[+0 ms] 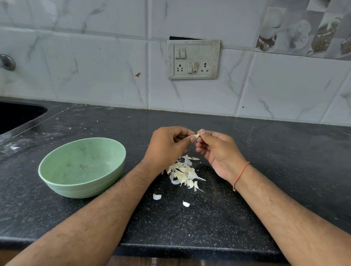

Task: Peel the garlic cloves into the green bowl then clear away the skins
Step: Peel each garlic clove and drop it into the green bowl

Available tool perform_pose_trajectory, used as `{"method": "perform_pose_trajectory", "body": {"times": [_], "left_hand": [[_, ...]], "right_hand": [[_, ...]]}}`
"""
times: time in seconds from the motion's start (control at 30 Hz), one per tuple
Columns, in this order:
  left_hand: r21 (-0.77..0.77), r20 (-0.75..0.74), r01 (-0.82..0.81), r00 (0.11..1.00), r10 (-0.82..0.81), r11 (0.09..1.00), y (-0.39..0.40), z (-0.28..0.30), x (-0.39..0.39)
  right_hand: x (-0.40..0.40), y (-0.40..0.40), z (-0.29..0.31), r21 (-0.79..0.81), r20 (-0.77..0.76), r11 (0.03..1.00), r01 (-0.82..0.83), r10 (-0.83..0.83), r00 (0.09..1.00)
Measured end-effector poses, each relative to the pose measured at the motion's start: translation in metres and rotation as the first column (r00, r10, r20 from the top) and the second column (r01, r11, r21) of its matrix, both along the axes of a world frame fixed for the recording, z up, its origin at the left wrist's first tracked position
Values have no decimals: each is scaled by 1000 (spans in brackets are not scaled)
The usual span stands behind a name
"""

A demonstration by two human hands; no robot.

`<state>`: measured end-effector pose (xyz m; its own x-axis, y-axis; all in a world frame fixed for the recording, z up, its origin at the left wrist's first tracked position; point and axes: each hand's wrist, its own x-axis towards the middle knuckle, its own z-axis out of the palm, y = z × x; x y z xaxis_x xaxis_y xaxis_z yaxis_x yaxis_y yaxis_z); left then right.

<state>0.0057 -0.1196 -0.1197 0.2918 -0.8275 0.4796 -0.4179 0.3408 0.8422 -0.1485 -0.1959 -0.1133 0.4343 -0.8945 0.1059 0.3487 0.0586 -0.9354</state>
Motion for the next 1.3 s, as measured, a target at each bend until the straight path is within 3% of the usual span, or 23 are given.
{"method": "perform_pose_trajectory", "body": {"times": [0.3, 0.43, 0.67, 0.93, 1.1, 1.3], "left_hand": [[17, -285, 28, 958, -22, 999, -7, -1, 5], [77, -240, 71, 970, -51, 994, -10, -5, 3], [43, -137, -75, 987, 80, 996, -6, -1, 3], [147, -58, 27, 998, -19, 989, -3, -5, 3], [157, -97, 70, 994, -55, 985, -1, -1, 1], [94, -211, 99, 975, -78, 991, 0, 4, 1]], "right_hand": [[-2, -2, -5, -274, -140, 962, 25, -66, 988], [-2, -5, -8, -340, -155, 938, 64, -123, 980], [-5, -5, -6, -436, -170, 895, 96, -186, 968], [-6, -9, -10, -715, -340, 698, -39, -299, 891], [-9, -6, -6, -683, -352, 727, -73, -240, 905], [-10, -5, -3, -507, -321, 854, -112, -66, 945]]}}
